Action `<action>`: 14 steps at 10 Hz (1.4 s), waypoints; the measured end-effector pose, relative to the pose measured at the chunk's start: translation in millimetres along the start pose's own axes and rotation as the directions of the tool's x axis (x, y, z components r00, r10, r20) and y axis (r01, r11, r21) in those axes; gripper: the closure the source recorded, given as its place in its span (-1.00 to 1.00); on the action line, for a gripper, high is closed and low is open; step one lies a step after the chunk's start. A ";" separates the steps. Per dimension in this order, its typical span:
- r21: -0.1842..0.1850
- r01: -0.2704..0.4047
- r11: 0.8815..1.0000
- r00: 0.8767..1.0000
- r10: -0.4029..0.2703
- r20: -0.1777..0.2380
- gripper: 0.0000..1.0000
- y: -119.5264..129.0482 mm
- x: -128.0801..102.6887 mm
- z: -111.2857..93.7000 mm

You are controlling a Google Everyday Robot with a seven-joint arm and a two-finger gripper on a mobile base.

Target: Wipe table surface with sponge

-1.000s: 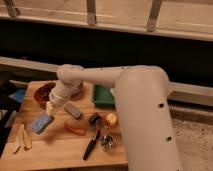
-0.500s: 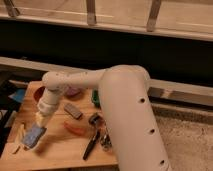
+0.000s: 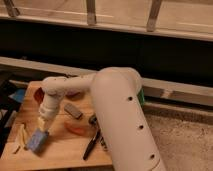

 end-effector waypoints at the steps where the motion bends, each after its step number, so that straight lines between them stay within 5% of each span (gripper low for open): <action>1: 0.013 -0.020 1.000 1.000 0.020 -0.001 1.00 -10.1 1.8 -3.1; 7: 0.083 -0.076 0.994 0.996 0.071 0.059 1.00 -40.8 -12.1 -37.1; 11: 0.059 -0.026 0.998 0.997 0.022 0.070 1.00 -17.1 -39.0 -25.3; 14: 0.045 -0.045 0.998 0.998 0.043 0.054 1.00 -22.8 -13.1 -25.8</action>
